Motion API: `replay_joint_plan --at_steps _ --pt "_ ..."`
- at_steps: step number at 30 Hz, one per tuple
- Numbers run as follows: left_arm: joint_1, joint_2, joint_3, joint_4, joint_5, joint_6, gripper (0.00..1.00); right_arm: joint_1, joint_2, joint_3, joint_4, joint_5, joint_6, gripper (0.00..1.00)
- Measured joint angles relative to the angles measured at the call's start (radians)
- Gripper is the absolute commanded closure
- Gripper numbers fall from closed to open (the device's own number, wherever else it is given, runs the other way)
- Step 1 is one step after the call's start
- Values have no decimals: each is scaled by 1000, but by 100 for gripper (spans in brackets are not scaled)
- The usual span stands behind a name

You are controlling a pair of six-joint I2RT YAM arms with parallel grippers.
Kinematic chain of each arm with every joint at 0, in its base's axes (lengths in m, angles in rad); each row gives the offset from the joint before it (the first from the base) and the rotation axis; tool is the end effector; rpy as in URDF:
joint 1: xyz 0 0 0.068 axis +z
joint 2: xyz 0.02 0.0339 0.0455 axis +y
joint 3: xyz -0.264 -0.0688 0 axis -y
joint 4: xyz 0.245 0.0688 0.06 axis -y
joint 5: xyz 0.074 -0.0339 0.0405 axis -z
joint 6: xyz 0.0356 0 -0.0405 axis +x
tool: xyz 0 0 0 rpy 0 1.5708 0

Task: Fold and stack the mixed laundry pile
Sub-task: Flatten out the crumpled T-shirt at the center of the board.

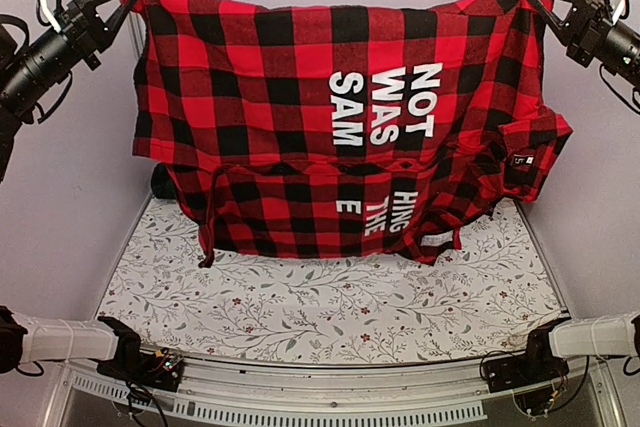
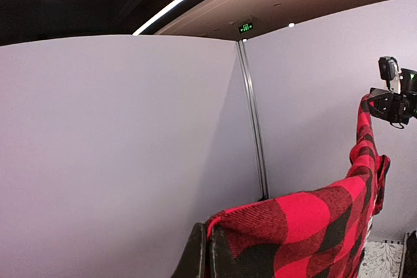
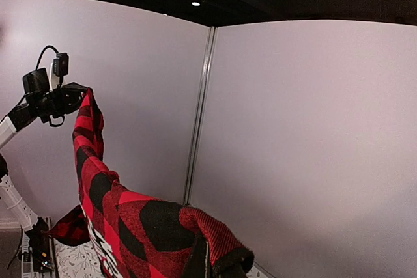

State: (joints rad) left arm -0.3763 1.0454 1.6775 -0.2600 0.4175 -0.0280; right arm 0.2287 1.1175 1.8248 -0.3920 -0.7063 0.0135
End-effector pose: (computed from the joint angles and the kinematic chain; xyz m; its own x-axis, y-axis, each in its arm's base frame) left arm 0.1333 -0.0682 0.5738 0.3188 -0.1535 -0.9353 0.6964 0.7073 0.1213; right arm 0.1386 0.0560 0.5870 0.2916 0.0784 -0.9533 -0.7774 0.6001 -0.1884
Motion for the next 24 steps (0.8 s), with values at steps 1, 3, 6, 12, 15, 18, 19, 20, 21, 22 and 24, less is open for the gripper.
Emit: replay_joint_plan --at_steps 1,3,6,12,15,18,19,20,21,22,24 --pt "0 5 3 4 -12 -6 100 0 -1 0 6 4 3 100" --pt "0 11 4 19 -42 -18 100 0 3 1 34 5 18 100" --pt "-1 29 3 42 -84 -34 100 0 26 28 66 -8 45 100" --pt "0 78 47 73 -259 -82 100 0 153 212 137 -11 77 100" --pt "2 138 153 59 -274 -93 100 0 180 231 184 -12 94 100" --pt "2 179 225 18 -219 -93 100 0 190 209 195 -39 103 100" --pt "3 183 230 0 -193 -92 100 0 187 187 193 -58 103 100" --pt "3 185 230 -23 -154 -89 100 0 181 156 190 -79 101 100" --pt "3 186 222 -50 -113 -84 100 0 163 98 188 -104 97 100" --pt "3 183 206 -76 -80 -80 100 0 144 41 183 -121 96 100" --pt "3 168 148 -114 -26 -74 100 0 91 -104 175 -151 92 100"
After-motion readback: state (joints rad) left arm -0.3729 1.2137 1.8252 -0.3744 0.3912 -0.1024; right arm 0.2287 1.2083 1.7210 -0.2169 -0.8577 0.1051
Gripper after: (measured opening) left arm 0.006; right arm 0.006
